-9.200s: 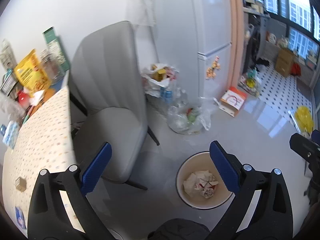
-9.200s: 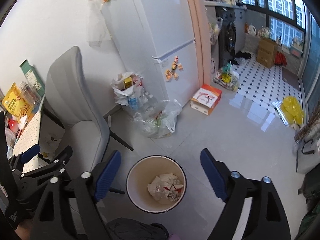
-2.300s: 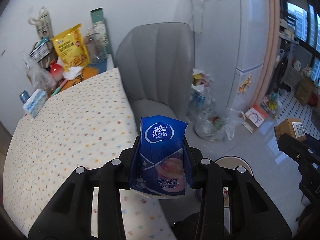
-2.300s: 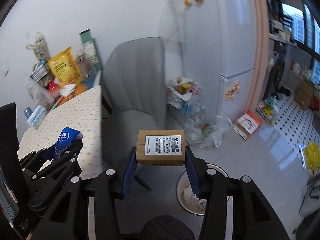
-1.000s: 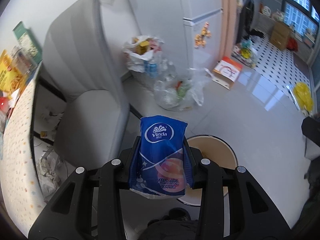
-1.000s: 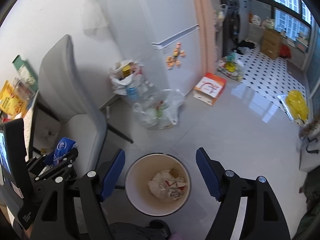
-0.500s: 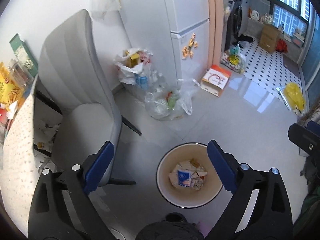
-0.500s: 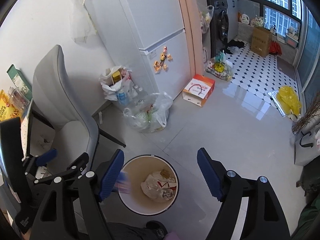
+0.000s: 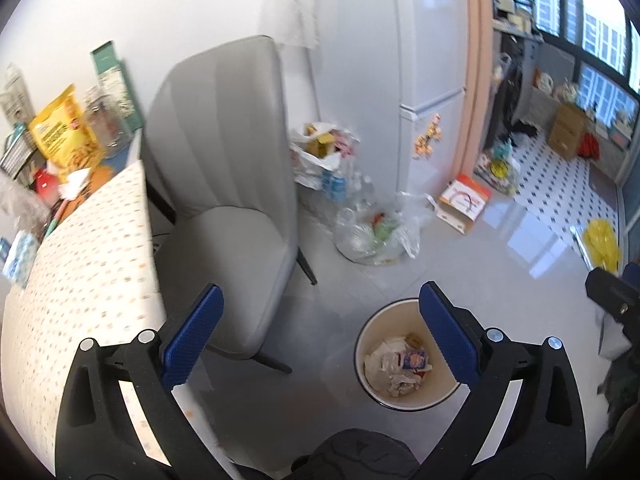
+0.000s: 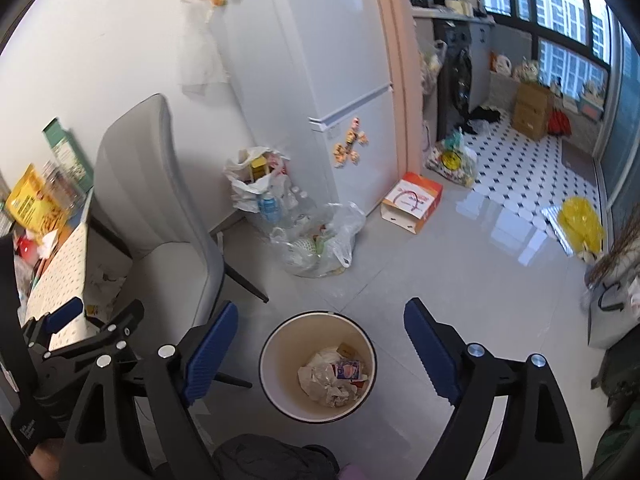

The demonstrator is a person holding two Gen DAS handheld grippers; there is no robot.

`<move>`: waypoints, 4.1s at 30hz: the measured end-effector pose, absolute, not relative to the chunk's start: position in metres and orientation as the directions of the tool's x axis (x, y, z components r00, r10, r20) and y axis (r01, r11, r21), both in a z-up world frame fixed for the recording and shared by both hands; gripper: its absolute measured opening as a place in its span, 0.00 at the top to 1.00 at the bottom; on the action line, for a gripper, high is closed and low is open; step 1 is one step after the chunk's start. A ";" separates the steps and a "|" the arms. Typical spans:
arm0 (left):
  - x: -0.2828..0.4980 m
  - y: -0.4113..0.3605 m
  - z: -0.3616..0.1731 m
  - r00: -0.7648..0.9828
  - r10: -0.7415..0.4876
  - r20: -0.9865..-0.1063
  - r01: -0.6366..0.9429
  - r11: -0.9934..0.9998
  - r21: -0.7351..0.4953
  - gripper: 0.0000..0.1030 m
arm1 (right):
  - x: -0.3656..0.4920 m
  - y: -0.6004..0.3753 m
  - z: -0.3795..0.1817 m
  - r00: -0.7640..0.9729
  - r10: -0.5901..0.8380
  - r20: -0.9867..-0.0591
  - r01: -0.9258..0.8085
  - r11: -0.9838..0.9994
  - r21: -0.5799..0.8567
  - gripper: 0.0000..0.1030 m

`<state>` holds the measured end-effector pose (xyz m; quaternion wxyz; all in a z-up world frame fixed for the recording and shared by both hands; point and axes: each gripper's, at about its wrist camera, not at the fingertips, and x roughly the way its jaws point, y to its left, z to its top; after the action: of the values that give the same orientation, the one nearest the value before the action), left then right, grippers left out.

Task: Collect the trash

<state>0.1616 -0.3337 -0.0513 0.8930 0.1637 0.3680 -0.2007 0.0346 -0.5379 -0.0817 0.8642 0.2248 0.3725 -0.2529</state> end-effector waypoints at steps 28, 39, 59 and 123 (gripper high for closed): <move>0.140 -0.119 0.005 0.772 -0.177 -0.611 0.219 0.976 -0.006 0.06 | 0.060 -0.345 0.003 0.721 -0.225 -0.655 0.370 0.925 0.090 0.10; 0.106 -0.052 0.027 0.818 -0.126 -0.561 0.138 0.990 -0.022 0.06 | 0.051 -0.276 0.025 0.773 -0.171 -0.611 0.271 0.960 0.075 0.09; 0.038 0.005 0.050 0.870 -0.078 -0.487 0.081 0.997 -0.015 0.06 | -0.006 -0.206 0.057 0.841 -0.110 -0.530 0.161 0.986 0.050 0.09; 0.024 0.002 0.048 0.875 -0.063 -0.480 0.064 0.998 -0.015 0.06 | -0.021 -0.206 0.061 0.859 -0.113 -0.500 0.160 0.986 0.053 0.08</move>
<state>0.0236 0.0017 0.0475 0.9682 0.0007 0.2481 -0.0327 -0.0208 -0.2061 0.0615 0.9629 0.0466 0.2561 -0.0709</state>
